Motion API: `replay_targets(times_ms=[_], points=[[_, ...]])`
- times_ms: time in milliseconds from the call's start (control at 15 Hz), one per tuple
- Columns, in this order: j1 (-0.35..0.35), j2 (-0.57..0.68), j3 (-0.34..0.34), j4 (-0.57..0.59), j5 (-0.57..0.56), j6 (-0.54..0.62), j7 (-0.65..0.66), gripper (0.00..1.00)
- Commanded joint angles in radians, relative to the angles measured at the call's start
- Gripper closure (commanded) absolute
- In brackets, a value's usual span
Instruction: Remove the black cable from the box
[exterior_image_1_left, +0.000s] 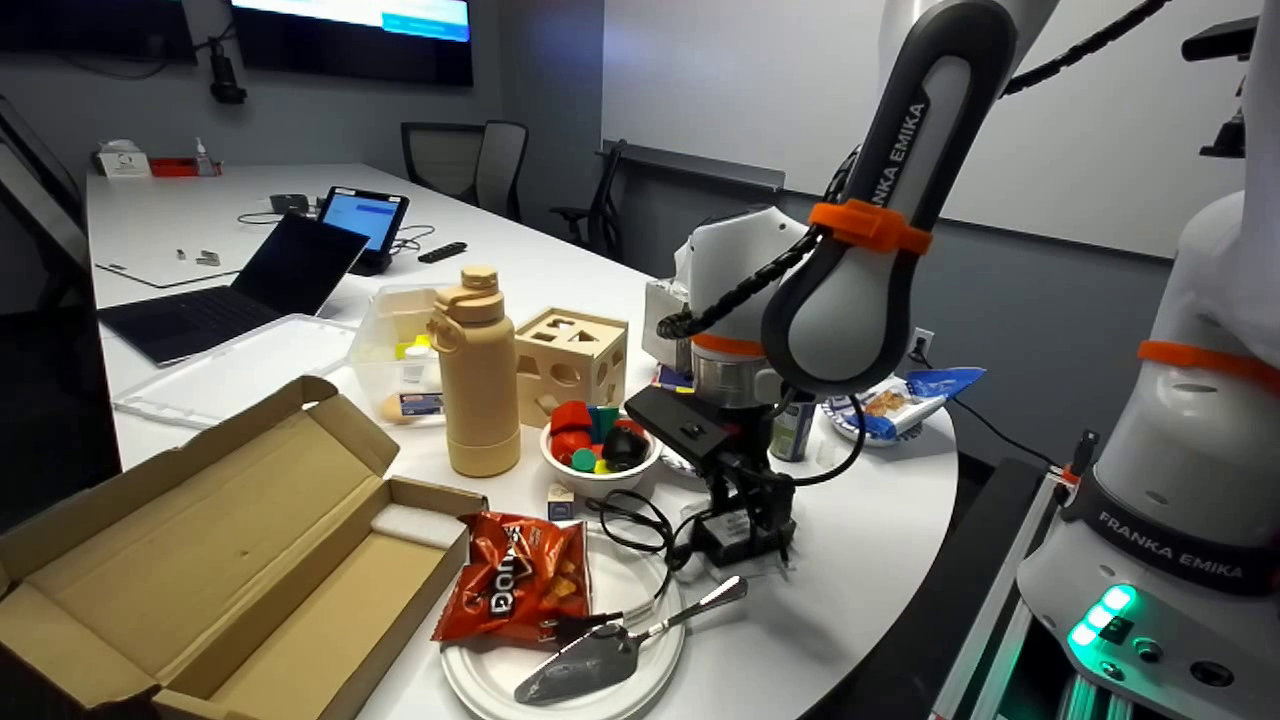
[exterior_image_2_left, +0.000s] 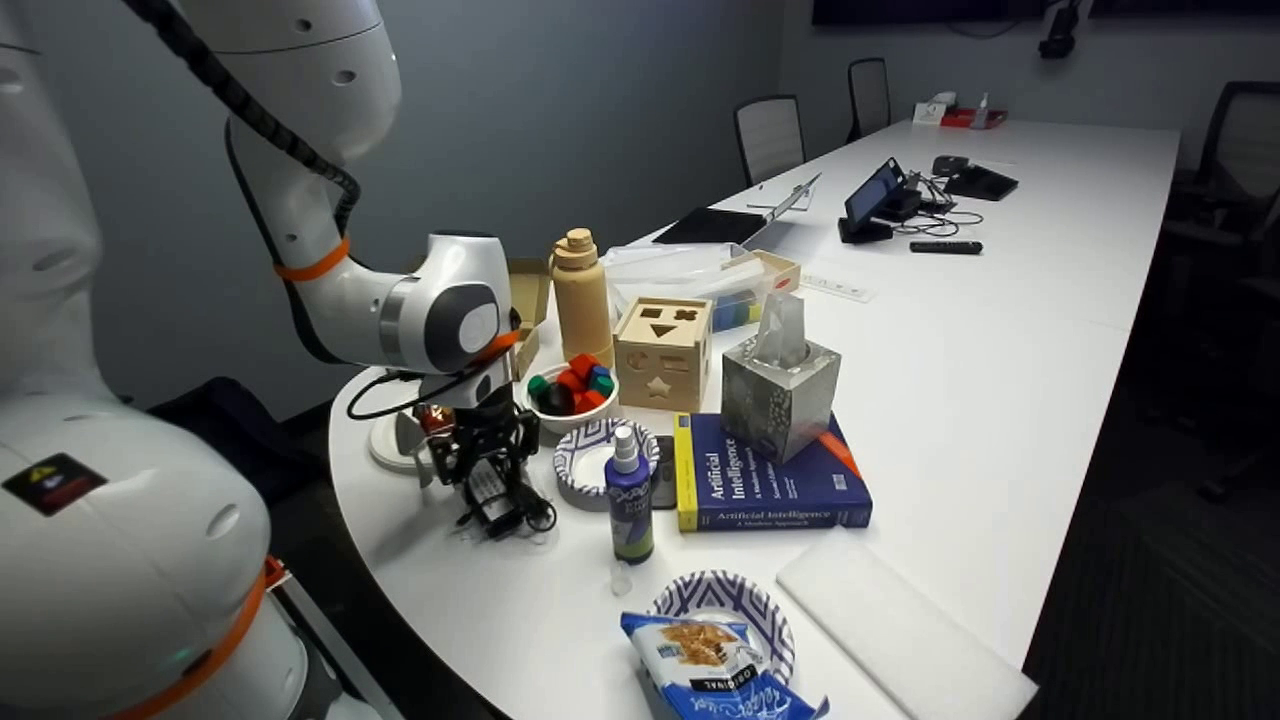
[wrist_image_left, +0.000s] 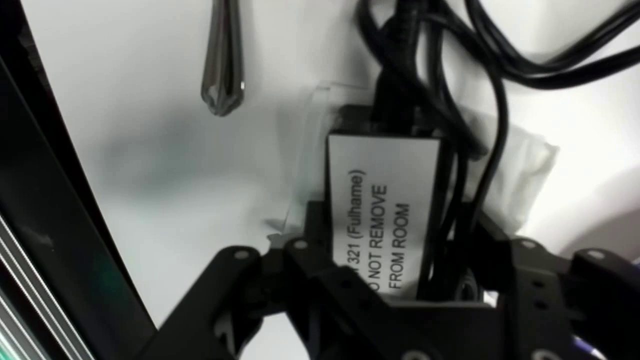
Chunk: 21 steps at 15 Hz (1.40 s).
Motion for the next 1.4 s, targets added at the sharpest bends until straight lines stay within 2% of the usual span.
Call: replay_targets(times_ms=[0,200,533,600,800,1000,1333], points=[[0.045,-0.059,-0.032,0.002,-0.005,-0.034,0.033,0.01],[0.043,-0.140,-0.009,-0.027,0.026,-0.080,0.011,0.00],[0.040,-0.335,0.045,-0.011,0.022,-0.313,0.005,0.00],[0.041,-0.388,0.061,-0.023,0.032,-0.359,-0.019,0.00],[0.040,-0.461,0.096,0.035,0.021,-0.472,-0.093,0.00],[0.036,-0.508,0.115,0.070,0.009,-0.474,-0.185,0.00],[0.024,-0.514,0.112,0.121,0.019,-0.460,-0.362,0.00]])
